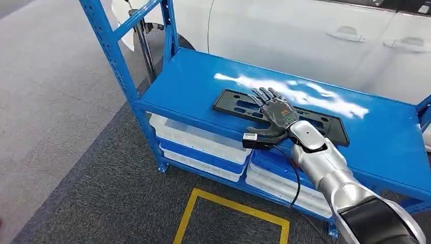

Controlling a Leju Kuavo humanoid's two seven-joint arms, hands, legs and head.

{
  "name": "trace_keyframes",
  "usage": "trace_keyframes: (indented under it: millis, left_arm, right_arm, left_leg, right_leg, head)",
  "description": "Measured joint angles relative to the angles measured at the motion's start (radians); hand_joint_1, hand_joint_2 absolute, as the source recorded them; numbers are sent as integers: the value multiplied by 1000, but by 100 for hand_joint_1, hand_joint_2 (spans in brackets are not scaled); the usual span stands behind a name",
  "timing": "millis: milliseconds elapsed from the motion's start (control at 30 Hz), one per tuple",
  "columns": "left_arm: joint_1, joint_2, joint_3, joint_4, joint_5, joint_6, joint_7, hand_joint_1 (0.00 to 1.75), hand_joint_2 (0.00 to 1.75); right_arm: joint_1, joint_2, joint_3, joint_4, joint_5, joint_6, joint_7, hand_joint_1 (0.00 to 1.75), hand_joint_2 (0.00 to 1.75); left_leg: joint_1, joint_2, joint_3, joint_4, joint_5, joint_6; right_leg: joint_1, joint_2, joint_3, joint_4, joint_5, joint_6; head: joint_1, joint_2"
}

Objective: Take the parts from the cabinet and place them on the table.

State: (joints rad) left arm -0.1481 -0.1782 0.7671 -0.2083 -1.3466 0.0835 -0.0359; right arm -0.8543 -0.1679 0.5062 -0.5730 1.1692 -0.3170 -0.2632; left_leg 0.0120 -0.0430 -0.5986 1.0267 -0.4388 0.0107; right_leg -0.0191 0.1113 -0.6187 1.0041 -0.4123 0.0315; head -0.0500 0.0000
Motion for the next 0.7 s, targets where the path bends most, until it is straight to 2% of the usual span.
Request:
trace_keyframes:
  millis: [33,67,100,133,167,200,233,267,300,333,367,400,500,533,567,600,667,700]
  left_arm:
    - [-2,-1,0,0,0,0,0,0,0]
    - [-4,-2,0,0,0,0,0,0,0]
    - [-7,-2,0,0,-1,0,0,0,0]
    - [-6,-2,0,0,-1,0,0,0,0]
    - [-4,-2,0,0,-1,0,0,0,0]
    - [-2,-2,0,0,-1,0,0,0,0]
    - [-2,-2,0,0,-1,0,0,0,0]
    - [-2,-2,0,0,-1,0,0,0,0]
    - [-3,-2,0,0,-1,0,0,0,0]
    - [-3,-3,0,0,-1,0,0,0,0]
    - [-3,-3,0,0,0,0,0,0,0]
    - [-2,-5,0,0,-1,0,0,0,0]
    - [-3,-6,0,0,-1,-1,0,0,0]
    - [-3,-6,0,0,-1,-1,0,0,0]
    - [-3,-6,0,0,-1,-1,0,0,0]
    - [-3,-6,0,0,-1,0,0,0,0]
    - [-4,-6,0,0,-1,0,0,0,0]
    - [-2,-6,0,0,-1,-1,0,0,0]
  right_arm:
    - [-1,-5,-2,0,1,0,0,0,0]
    - [0,-4,-2,-1,4,-1,0,0,0]
    - [-3,-4,-3,-1,10,-2,0,0,0]
    - [-3,-3,-2,-1,15,-4,2,0,0]
    - [0,-3,-2,0,19,-5,3,0,0]
    - [5,-3,-1,0,22,-6,3,0,0]
    - [10,-3,-1,0,25,-6,6,0,0]
    - [12,-3,-1,0,27,-7,6,0,0]
    - [12,-2,-1,-1,27,-7,9,0,0]
    - [9,-2,-1,-1,28,-8,9,0,0]
    - [6,-2,-1,-1,29,-9,10,0,0]
    - [2,-2,-1,-1,29,-10,12,0,0]
    - [3,-1,-1,-2,37,-11,13,0,0]
    - [1,-1,-1,-2,37,-11,14,0,0]
    - [2,0,-2,-4,37,-8,18,0,0]
    - [0,5,-2,-4,35,-4,19,0,0]
    - [-2,7,-6,-4,29,7,19,0,0]
    - [-1,8,-8,-4,25,12,18,0,0]
  left_leg:
    - [7,12,4,-13,6,10]
    - [7,18,9,-19,9,15]
    - [6,25,9,-21,10,21]
    - [5,30,8,-21,10,23]
    - [4,36,8,-20,9,24]
    - [4,41,8,-20,8,26]
    - [4,44,8,-19,8,26]
    - [4,46,9,-18,7,24]
    - [4,48,10,-17,6,23]
    - [3,49,12,-15,3,20]
    - [3,50,13,-13,1,17]
    - [-3,51,10,-9,-2,12]
    - [1,53,13,-16,-1,-2]
    - [-1,55,17,-19,-2,-9]
    - [0,56,15,-12,-11,-13]
    - [-1,53,4,17,-34,-17]
    - [1,52,-67,173,-116,-21]
    - [1,52,-105,253,-146,-24]
  right_leg:
    - [0,10,0,-1,0,8]
    - [2,-33,-7,15,-14,10]
    - [4,-75,-30,66,-47,15]
    - [3,-91,-65,140,-85,19]
    - [2,-98,-102,219,-117,22]
    - [0,-101,-134,284,-137,24]
    - [-2,-101,-148,310,-133,26]
    - [-3,-102,-136,283,-108,26]
    - [-3,-102,-105,222,-72,24]
    - [-2,-106,-53,120,-24,19]
    - [0,-114,-9,34,10,11]
    - [11,-125,7,-1,-4,2]
    - [16,-119,4,0,-3,-10]
    - [14,-116,5,-7,0,-16]
    - [0,-114,15,-16,6,-23]
    - [1,-109,19,-22,6,-27]
    - [3,-102,19,-21,5,-31]
    - [3,-95,19,-21,5,-31]
  head:
    - [0,0]
    - [0,0]
    - [0,0]
    - [0,0]
    - [0,0]
    - [0,0]
    - [0,0]
    - [0,0]
    - [0,0]
    - [0,0]
    - [0,0]
    - [0,0]
    - [0,0]
    - [0,0]
    - [0,0]
    - [0,0]
    - [0,0]
    - [0,0]
